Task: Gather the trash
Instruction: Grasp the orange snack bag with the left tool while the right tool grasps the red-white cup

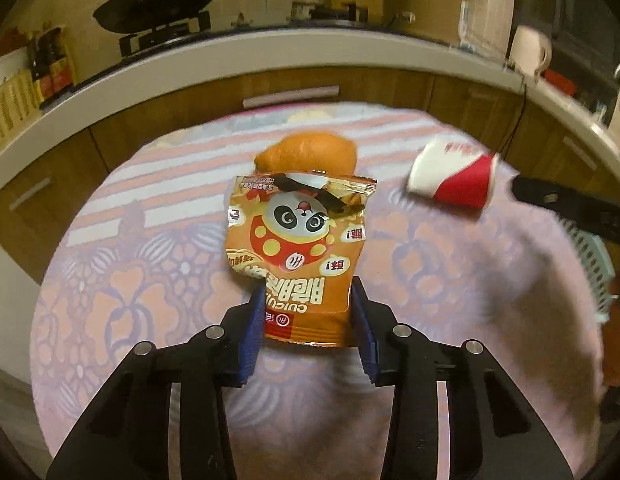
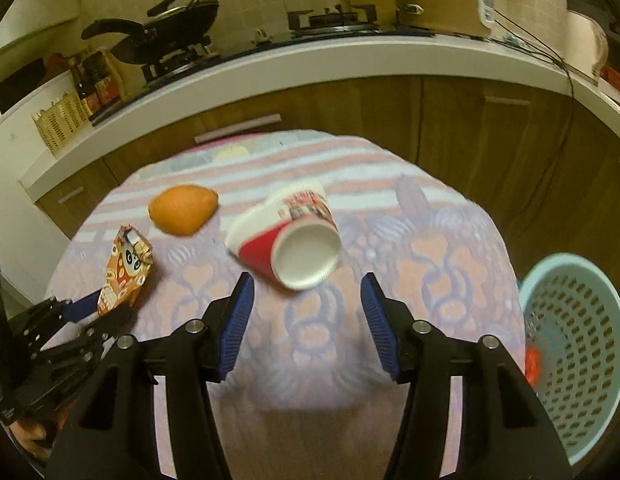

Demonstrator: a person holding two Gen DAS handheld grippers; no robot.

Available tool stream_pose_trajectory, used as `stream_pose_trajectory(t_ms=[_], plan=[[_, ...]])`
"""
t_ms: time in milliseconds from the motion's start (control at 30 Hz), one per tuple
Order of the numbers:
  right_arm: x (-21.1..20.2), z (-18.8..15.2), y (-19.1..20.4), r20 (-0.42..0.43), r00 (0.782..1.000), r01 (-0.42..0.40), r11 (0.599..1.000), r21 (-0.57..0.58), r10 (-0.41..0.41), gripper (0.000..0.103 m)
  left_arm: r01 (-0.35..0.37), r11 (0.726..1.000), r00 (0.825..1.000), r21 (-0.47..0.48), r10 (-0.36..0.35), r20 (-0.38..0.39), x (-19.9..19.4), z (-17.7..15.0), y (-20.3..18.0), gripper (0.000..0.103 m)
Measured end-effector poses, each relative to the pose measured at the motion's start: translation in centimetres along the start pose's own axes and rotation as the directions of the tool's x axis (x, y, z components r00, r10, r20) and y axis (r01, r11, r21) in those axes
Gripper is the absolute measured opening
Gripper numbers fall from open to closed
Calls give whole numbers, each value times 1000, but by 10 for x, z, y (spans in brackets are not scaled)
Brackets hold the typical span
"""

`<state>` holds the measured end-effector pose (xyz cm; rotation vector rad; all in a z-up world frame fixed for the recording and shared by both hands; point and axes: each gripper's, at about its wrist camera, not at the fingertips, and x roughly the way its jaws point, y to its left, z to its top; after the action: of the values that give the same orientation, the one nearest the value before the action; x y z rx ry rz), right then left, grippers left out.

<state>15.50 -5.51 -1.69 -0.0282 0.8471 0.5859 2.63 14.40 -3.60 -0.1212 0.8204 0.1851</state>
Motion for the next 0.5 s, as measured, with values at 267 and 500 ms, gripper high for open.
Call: stream_pose_trajectory(t_ms=[267, 500], plan=[[44, 23, -4, -65, 996, -56, 996, 69, 60, 67, 23, 1000, 998, -17, -22, 57, -15, 14, -3, 38], [71, 26, -7, -108, 987, -105, 987, 125, 119, 67, 44, 999, 998, -9, -43, 41, -4, 18, -3, 38]])
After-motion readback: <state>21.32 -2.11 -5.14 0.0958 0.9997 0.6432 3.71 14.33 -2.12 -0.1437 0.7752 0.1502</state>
